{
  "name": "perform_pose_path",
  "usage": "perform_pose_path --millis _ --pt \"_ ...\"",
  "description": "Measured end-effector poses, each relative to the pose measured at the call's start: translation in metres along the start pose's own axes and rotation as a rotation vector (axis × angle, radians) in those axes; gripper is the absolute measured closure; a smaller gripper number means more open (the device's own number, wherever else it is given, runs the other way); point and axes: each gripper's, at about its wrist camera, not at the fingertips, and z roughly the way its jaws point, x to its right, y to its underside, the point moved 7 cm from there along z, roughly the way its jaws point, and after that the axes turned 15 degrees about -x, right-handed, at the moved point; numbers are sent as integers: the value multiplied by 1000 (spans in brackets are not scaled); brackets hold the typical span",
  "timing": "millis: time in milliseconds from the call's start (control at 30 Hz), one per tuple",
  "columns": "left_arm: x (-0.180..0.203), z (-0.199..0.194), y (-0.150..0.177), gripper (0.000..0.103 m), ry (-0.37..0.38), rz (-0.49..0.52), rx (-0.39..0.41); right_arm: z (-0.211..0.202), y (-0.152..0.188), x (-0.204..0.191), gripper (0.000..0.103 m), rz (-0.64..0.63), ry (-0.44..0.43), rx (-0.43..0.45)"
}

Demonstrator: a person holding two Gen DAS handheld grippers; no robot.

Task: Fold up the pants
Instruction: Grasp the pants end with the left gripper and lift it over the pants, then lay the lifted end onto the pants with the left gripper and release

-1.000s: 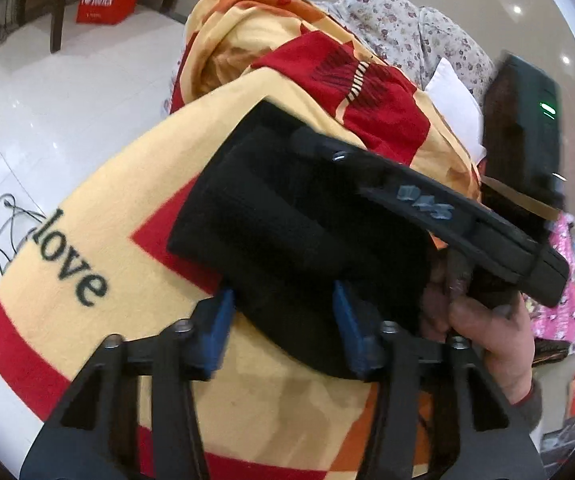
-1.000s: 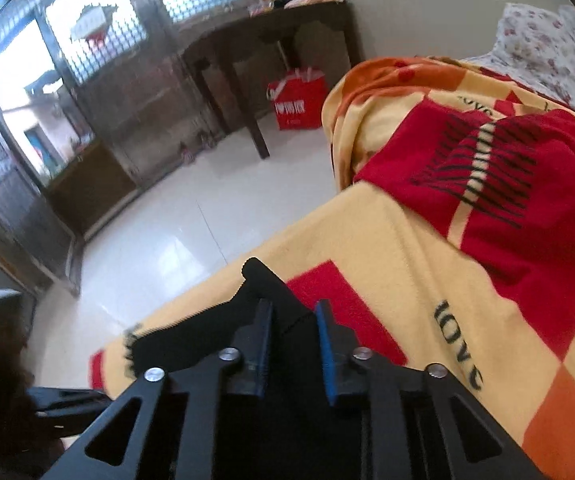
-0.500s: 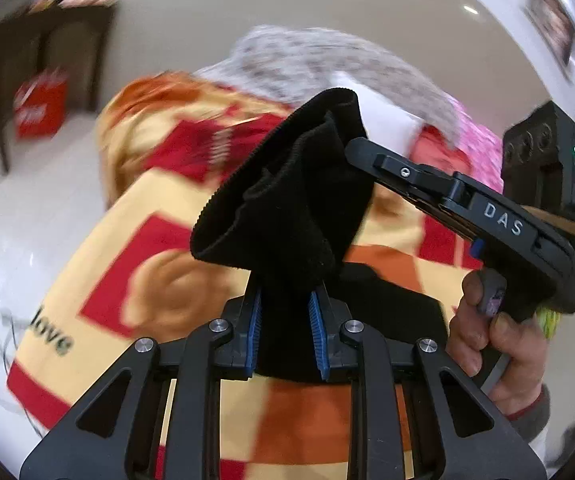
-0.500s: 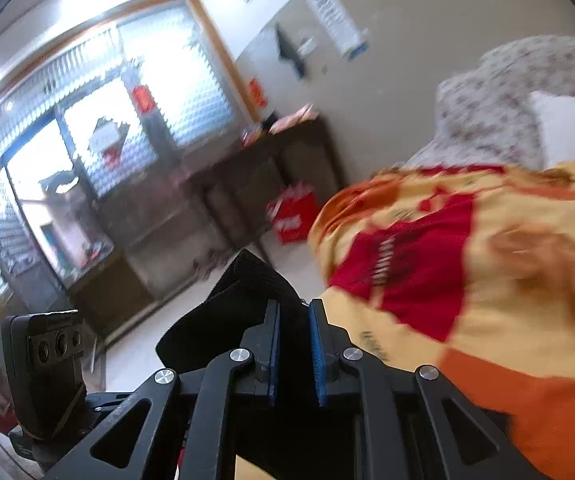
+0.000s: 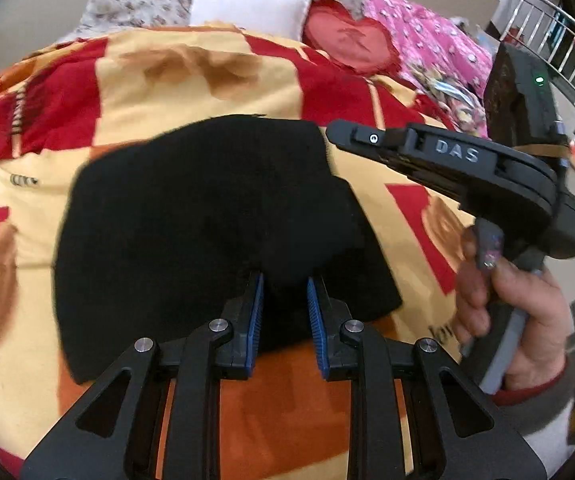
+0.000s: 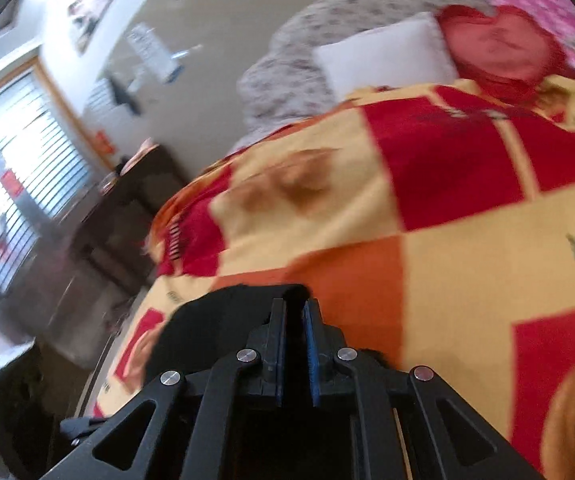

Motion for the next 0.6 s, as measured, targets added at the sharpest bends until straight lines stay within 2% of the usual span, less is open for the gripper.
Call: perform_pose_path --millis 133,167,233,333,433,600 --pt "9 -19 8 81 -4 55 19 -15 2 4 85 30 10 24" --pt "8 -26 10 81 3 58 23 -16 2 0 72 23 9 22" --pt "1 -33 9 78 -9 54 39 -15 7 -8 55 11 -19 -2" --pt "-14 -49 8 78 -33 28 69 -1 19 -15 55 0 -58 -65" --pt "-36 -60 8 64 -64 -8 98 13 32 -16 55 -10 -21 -105" --pt "-76 -48 6 63 -145 -113 86 29 38 -15 55 8 -32 -125"
